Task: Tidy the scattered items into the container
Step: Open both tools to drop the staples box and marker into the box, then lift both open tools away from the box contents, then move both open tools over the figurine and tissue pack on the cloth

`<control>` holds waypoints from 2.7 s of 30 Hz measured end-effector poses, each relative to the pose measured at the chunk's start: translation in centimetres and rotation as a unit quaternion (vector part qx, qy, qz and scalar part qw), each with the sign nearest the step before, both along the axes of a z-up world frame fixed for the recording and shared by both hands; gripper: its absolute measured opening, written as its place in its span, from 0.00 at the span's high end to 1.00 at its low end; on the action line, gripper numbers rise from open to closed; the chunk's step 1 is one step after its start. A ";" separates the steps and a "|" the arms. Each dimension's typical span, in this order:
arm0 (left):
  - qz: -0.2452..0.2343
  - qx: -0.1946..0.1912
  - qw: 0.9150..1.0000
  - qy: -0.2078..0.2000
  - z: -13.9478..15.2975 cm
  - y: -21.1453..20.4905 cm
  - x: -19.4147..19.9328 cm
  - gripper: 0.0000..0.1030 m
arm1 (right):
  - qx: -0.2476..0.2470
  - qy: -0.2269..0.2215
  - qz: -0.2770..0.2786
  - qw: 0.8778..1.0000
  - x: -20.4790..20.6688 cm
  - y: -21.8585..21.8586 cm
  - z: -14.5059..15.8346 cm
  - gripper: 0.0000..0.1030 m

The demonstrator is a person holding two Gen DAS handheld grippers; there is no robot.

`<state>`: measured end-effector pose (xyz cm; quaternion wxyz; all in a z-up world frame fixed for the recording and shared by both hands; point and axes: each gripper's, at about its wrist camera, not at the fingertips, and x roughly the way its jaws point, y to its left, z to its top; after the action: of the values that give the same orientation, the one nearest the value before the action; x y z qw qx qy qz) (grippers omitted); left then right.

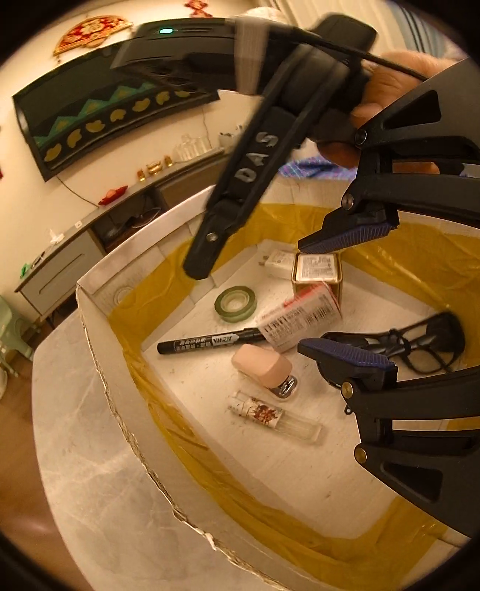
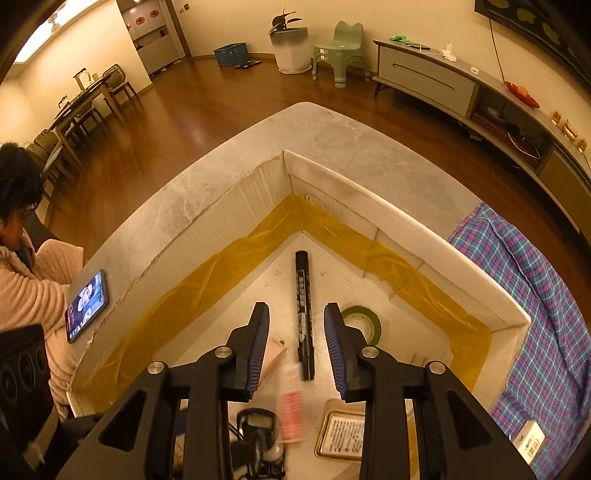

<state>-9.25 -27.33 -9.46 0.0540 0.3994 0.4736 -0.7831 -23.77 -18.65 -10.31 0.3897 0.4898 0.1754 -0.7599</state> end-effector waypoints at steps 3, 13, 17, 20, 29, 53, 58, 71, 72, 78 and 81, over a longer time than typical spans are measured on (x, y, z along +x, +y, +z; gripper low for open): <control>0.014 -0.002 1.000 0.014 0.7 -0.7 0.6 0.51 | -0.007 -0.003 -0.001 1.000 0.3 0.7 0.3 0.68; 0.053 -0.094 0.994 0.035 3.5 -1.6 1.4 0.51 | -0.048 -0.018 0.002 0.999 2.5 3.6 1.3 0.67; 0.057 -0.133 0.988 0.048 4.7 -1.1 1.5 0.51 | -0.080 -0.022 0.009 0.996 4.3 5.4 1.8 0.67; 0.065 -0.164 0.983 0.060 5.8 -0.8 1.6 0.51 | -0.116 -0.021 0.014 0.993 5.8 7.1 2.6 0.67; 0.030 -0.246 0.960 0.127 9.2 3.7 2.0 0.51 | -0.231 0.020 0.014 0.973 10.2 14.4 5.4 0.66; -0.262 -0.313 0.907 0.104 3.4 25.6 -6.2 0.49 | -0.183 0.072 -0.174 0.965 6.0 36.7 -1.8 0.56; -0.280 -0.305 0.907 0.076 0.8 28.7 -8.8 0.48 | -0.143 0.072 -0.187 0.969 3.0 37.9 -3.9 0.47; -0.255 -0.310 0.915 0.030 -3.0 30.6 -11.5 0.48 | 0.045 0.140 -0.021 0.989 -4.0 34.0 -6.4 0.27; -0.251 -0.306 0.918 0.031 -3.0 30.4 -11.6 0.48 | 0.056 0.143 -0.001 0.988 -4.2 33.6 -6.8 0.26; -0.259 -0.276 0.924 0.051 -2.9 30.6 -12.4 0.48 | 0.073 0.134 0.048 0.987 -5.1 33.0 -9.1 0.39; -0.264 -0.267 0.925 0.054 -3.3 31.3 -13.0 0.46 | 0.019 0.112 -0.008 0.994 -5.3 35.7 -7.7 0.59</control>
<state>-22.29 3.98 -12.77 -0.0757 0.4382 0.1266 -0.8867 -29.06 17.01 -17.97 0.3519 0.4107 0.2284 -0.8095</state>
